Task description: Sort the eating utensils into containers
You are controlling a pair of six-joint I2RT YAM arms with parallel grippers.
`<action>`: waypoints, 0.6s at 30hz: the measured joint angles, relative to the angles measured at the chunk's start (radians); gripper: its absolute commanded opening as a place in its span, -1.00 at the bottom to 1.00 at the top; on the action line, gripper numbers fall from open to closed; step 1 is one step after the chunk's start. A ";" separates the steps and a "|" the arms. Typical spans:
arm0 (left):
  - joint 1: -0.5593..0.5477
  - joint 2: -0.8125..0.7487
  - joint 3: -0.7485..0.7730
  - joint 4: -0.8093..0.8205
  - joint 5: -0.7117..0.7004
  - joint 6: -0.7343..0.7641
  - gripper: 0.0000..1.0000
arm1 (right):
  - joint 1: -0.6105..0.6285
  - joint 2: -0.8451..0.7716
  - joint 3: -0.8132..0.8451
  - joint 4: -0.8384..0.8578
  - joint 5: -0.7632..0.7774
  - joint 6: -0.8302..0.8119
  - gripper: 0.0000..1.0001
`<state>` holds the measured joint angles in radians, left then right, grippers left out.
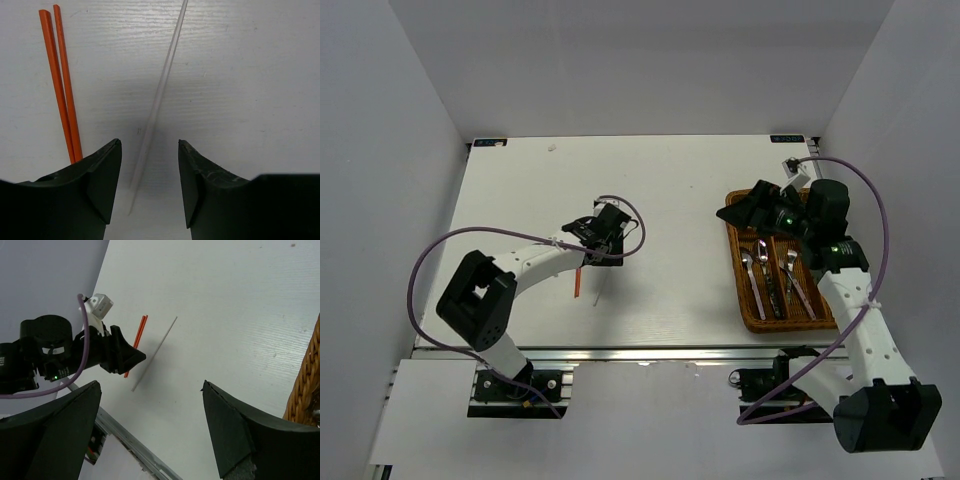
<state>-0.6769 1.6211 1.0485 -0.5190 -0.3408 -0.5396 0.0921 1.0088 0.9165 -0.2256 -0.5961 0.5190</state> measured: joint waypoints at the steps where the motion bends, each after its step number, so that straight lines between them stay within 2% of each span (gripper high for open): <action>1: 0.000 0.009 0.000 -0.002 0.006 0.002 0.17 | 0.000 -0.009 0.003 -0.008 0.003 -0.007 0.68; 6: 0.000 0.053 0.000 -0.006 0.024 0.006 0.04 | 0.002 -0.086 0.006 -0.014 0.015 -0.031 0.56; 13: 0.000 0.109 -0.029 -0.007 0.037 -0.003 -0.01 | 0.018 -0.112 0.010 -0.020 0.014 -0.039 0.54; 15: 0.000 0.109 -0.033 -0.003 0.037 -0.011 -0.12 | 0.026 -0.112 0.010 -0.028 0.015 -0.042 0.58; 16: 0.000 0.109 -0.035 0.001 0.039 -0.015 -0.15 | 0.029 -0.112 0.010 -0.031 0.015 -0.043 0.63; 17: 0.000 0.109 -0.038 0.004 0.039 -0.019 -0.20 | 0.032 -0.112 0.010 -0.035 0.016 -0.046 0.78; 18: 0.000 0.109 -0.040 0.009 0.042 -0.022 -0.22 | 0.035 -0.112 0.010 -0.038 0.016 -0.047 0.79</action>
<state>-0.6769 1.7302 1.0080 -0.5102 -0.2985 -0.5617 0.1268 0.8967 0.9268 -0.2634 -0.5800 0.4721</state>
